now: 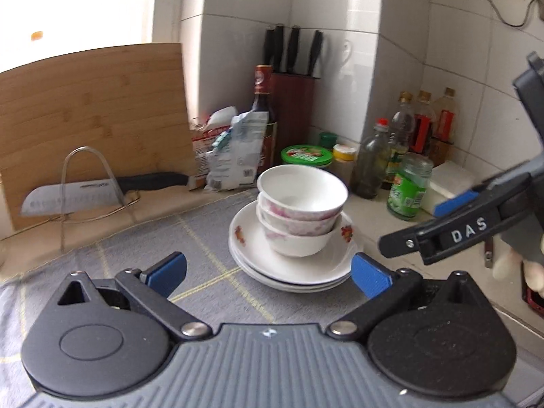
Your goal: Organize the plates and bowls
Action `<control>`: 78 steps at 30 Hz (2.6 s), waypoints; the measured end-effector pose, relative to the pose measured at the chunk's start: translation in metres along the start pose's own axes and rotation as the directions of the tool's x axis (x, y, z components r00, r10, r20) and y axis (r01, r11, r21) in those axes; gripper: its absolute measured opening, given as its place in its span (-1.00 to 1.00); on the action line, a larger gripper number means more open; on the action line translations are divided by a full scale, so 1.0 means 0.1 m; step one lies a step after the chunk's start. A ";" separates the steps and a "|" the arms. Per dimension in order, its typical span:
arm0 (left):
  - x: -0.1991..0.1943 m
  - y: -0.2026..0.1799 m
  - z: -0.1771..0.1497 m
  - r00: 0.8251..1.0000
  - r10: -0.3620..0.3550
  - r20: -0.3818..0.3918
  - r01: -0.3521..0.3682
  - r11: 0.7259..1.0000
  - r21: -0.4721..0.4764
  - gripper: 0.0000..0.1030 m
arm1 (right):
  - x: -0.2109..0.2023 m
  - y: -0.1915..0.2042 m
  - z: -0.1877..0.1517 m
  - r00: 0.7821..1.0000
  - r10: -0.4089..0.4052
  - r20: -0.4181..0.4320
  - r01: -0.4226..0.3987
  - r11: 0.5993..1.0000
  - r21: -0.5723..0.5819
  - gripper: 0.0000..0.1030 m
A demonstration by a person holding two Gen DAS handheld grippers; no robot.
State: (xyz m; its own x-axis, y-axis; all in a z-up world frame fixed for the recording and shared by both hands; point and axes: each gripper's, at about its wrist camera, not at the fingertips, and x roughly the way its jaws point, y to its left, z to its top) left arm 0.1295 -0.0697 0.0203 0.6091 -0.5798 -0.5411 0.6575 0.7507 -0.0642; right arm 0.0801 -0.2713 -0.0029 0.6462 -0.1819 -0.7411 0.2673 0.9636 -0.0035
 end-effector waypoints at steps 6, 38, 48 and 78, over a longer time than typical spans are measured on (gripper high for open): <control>-0.29 -0.02 -0.01 0.986 0.139 -0.087 -0.146 0.987 -0.072 0.99 | -0.28 0.14 -0.38 0.999 -0.035 -0.010 0.036 0.990 0.139 1.00; -0.71 -0.24 0.10 0.981 0.192 -0.037 -0.192 0.981 -0.011 0.99 | -0.77 0.24 -0.51 0.994 -0.074 0.084 0.058 0.983 0.175 1.00; -0.72 -0.25 0.11 0.982 0.186 -0.038 -0.187 0.982 -0.014 0.99 | -0.77 0.23 -0.51 0.994 -0.079 0.080 0.064 0.983 0.174 1.00; -0.72 -0.26 0.10 0.981 0.190 -0.040 -0.190 0.982 -0.014 0.99 | -0.79 0.23 -0.50 0.992 -0.097 0.078 0.082 0.981 0.174 1.00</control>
State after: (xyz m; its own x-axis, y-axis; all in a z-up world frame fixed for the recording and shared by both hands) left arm 0.0736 -0.0509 0.0693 0.7045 -0.4137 -0.5767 0.5235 0.8516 0.0286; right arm -0.0004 -0.2252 0.0221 0.6707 -0.2893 -0.6829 0.4400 0.8964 0.0525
